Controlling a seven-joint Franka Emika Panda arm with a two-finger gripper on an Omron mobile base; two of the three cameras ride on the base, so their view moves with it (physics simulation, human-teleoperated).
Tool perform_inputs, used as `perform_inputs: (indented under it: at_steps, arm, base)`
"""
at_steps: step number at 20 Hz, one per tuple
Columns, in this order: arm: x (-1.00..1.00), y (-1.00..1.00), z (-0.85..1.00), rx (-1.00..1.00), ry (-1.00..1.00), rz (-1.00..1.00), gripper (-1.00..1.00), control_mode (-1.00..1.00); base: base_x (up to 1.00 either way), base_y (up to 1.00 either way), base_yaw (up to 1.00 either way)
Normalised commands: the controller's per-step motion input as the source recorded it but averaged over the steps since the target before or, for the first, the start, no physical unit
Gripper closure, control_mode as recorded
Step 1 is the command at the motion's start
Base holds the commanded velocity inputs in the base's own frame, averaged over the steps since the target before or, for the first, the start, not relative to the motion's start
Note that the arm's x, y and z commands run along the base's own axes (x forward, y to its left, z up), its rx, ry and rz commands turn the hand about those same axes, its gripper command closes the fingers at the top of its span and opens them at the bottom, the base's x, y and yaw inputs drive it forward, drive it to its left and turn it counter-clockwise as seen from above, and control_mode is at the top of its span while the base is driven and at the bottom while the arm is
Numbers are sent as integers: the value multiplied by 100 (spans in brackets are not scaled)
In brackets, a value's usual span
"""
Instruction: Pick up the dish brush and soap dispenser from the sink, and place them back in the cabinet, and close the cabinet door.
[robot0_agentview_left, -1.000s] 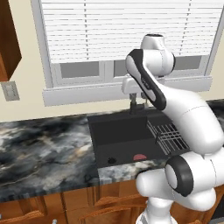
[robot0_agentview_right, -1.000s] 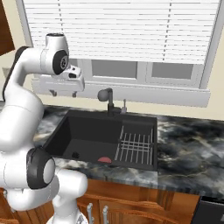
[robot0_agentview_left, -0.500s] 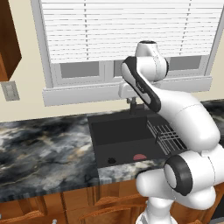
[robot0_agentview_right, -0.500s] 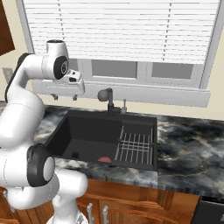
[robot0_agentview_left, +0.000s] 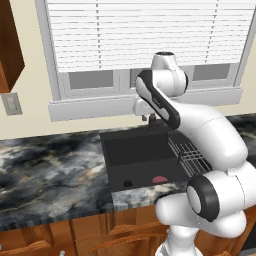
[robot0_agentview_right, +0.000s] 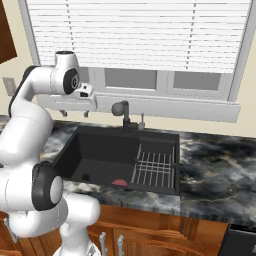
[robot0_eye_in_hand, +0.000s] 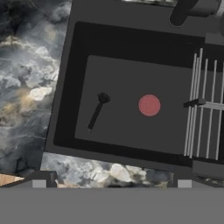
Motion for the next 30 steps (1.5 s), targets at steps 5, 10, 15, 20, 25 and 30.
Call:
perform_inputs:
  at_steps: [5,10,15,20,25,30]
  arm:
    - [6,24,-18,0,0,2,-100,-100]
    - [5,26,-17,0,0,0,-100,-100]
    - [12,24,-16,0,0,0,-100,-100]
    - [17,6,-17,0,0,0,-100,-100]
    - [13,0,-21,0,0,1,-100,-100]
    - [3,0,-26,0,0,2,-100,-100]
  base:
    - [0,0,0]
    - [0,0,0]
    - [0,0,0]
    - [0,0,0]
    - [0,0,0]
    - [0,0,0]
